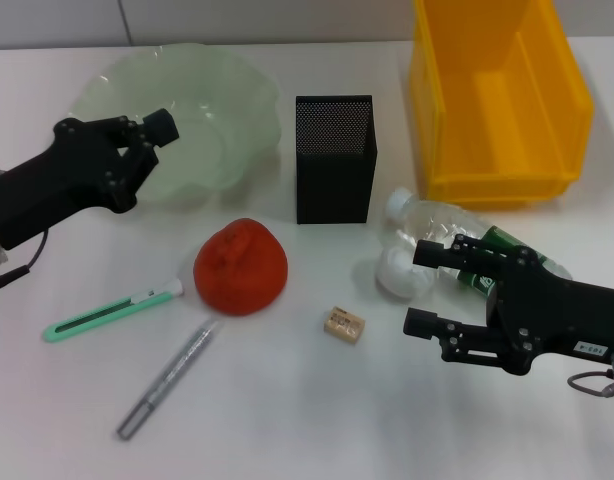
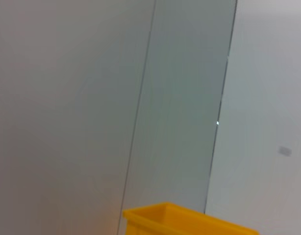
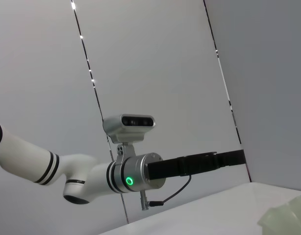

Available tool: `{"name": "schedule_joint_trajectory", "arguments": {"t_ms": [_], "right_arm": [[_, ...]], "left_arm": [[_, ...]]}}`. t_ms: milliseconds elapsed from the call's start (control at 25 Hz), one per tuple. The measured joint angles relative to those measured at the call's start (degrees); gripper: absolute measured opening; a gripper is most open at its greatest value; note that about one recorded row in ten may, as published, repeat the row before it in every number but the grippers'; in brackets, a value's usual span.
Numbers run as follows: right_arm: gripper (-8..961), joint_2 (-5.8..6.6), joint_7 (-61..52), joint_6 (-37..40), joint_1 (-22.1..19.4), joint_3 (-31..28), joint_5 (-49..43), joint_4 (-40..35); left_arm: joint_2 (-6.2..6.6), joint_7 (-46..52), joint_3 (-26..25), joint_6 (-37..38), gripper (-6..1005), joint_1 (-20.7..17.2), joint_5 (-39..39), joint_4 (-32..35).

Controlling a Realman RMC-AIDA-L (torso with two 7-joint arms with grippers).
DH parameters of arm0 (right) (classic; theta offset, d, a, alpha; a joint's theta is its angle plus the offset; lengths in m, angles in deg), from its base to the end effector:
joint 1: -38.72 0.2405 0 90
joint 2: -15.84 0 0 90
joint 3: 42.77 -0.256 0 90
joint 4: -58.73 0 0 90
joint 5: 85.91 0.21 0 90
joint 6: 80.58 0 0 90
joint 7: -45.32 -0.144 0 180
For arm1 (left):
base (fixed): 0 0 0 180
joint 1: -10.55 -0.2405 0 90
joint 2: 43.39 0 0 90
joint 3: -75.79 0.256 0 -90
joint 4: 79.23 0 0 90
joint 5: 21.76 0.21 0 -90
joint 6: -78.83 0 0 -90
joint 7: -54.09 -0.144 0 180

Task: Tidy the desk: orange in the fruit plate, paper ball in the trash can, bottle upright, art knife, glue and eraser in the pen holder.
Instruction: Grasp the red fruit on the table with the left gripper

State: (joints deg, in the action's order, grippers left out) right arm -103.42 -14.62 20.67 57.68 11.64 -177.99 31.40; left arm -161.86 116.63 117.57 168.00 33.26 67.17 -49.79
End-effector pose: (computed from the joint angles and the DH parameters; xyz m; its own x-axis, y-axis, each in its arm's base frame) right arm 0.2671 0.2465 -0.0248 0.6490 -0.2057 -0.7324 -0.3333 -0.9423 -0.0307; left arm -0.2802 0.3106 0.0166 0.6349 0.1207 0.7631 0.5146 -0.8028 -0.3011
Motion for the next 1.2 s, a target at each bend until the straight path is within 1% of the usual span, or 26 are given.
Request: {"name": "schedule_joint_trajectory", "arguments": {"t_ms": [120, 200, 240, 400, 440, 480, 520, 600, 640, 680, 800, 880, 1200], "right_arm": [[770, 0.00, 0.00, 0.00, 0.02, -0.24, 0.02, 0.00], [771, 0.00, 0.03, 0.00, -0.09, -0.58, 0.04, 0.03], [771, 0.00, 0.10, 0.00, -0.26, -0.90, 0.05, 0.09], [770, 0.00, 0.13, 0.01, -0.31, -1.22, 0.06, 0.15], [770, 0.00, 0.14, 0.01, -0.25, -1.31, 0.07, 0.17], [770, 0.00, 0.15, 0.01, -0.20, -1.31, 0.07, 0.17], [771, 0.00, 0.15, 0.01, -0.13, -1.32, 0.07, 0.17], [771, 0.00, 0.17, 0.01, -0.03, -1.32, 0.06, 0.18], [772, 0.00, 0.17, 0.01, -0.03, -1.32, 0.06, 0.18], [772, 0.00, 0.18, 0.01, -0.02, -1.32, 0.04, 0.21], [773, 0.00, 0.18, 0.01, -0.02, -1.32, -0.01, 0.58], [772, 0.00, 0.18, 0.01, -0.03, -1.32, -0.06, 0.59], [770, 0.00, 0.18, 0.01, -0.06, -1.11, -0.25, 0.61]], "left_arm": [[0.03, -0.89, 1.59, -0.63, 18, 0.11, 0.34, 0.08], [0.08, -1.34, 3.65, -1.35, 24, -0.02, 0.40, 0.10], [0.17, -1.24, 5.78, -2.50, 29, -0.17, 0.41, 0.15], [0.22, -1.16, 9.01, -4.13, 154, -0.43, 0.41, 0.21], [0.18, -1.37, 11.08, -5.29, 185, -0.56, 0.41, 0.21], [0.11, -1.42, 12.12, -6.09, 223, -0.58, 0.41, 0.20], [0.11, -1.42, 12.12, -6.09, 262, -0.58, 0.41, 0.20], [0.05, -1.46, 14.51, -8.25, 338, -0.58, 0.41, -0.18], [0.05, -1.46, 14.51, -8.25, 377, -0.58, 0.41, -0.18], [0.01, -1.49, 16.26, -9.78, 415, -0.57, 0.40, -0.32], [-0.14, -1.58, 19.03, -13.03, 536, -0.59, 0.39, -0.48], [-0.17, -1.58, 19.48, -13.78, 616, -0.58, 0.38, -0.60], [-0.25, -1.61, 19.82, -16.17, 703, -0.25, 0.36, -2.25]]}}
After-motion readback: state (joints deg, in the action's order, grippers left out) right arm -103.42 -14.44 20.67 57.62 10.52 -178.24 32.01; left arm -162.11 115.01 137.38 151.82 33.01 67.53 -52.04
